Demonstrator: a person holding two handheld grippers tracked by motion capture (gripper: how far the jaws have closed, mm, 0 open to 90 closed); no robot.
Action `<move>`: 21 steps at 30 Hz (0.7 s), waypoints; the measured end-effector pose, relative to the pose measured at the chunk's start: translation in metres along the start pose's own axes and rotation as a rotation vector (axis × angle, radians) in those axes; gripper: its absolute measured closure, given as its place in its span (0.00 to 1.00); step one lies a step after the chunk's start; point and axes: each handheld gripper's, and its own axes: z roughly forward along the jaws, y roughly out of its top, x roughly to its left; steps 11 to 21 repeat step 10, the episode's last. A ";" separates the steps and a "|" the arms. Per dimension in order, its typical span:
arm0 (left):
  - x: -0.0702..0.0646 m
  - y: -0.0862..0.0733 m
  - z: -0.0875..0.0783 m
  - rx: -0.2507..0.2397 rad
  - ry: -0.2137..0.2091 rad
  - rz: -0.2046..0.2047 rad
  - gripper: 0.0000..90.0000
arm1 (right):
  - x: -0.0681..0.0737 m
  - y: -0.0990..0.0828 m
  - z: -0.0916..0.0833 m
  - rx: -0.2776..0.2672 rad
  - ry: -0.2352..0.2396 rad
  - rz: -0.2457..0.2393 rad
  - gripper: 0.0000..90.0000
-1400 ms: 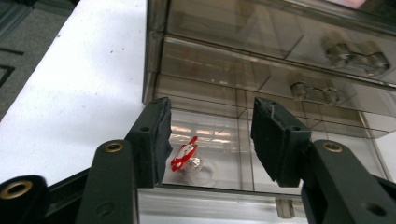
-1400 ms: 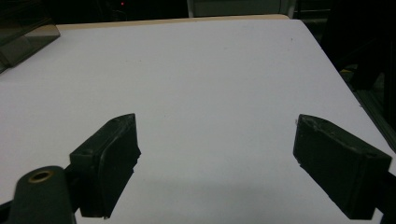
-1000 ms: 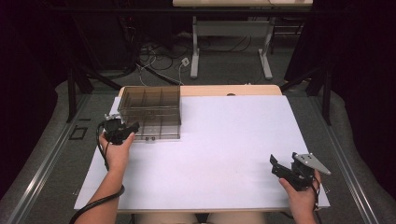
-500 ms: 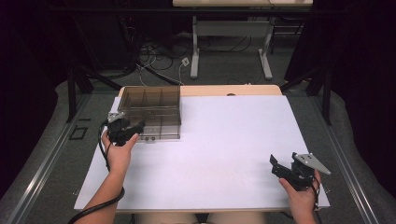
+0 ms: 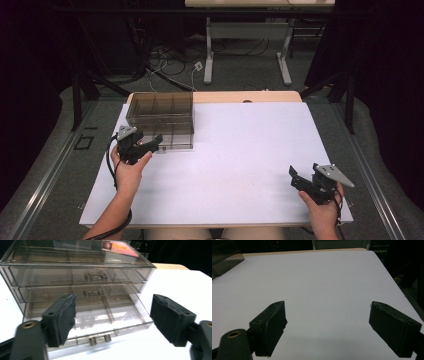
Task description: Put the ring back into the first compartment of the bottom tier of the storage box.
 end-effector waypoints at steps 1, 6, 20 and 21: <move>-0.001 -0.001 -0.002 0.000 -0.007 0.007 0.18 | 0.000 0.000 0.000 -0.002 0.001 0.000 0.15; -0.006 -0.010 -0.014 -0.017 -0.028 0.019 0.10 | 0.001 0.000 0.000 -0.008 0.003 0.003 0.15; -0.006 -0.019 -0.020 -0.024 -0.042 0.014 0.03 | 0.001 0.000 -0.001 -0.006 0.007 -0.005 0.15; -0.006 -0.019 -0.020 -0.024 -0.042 0.014 0.03 | 0.001 0.000 -0.001 -0.006 0.007 -0.005 0.15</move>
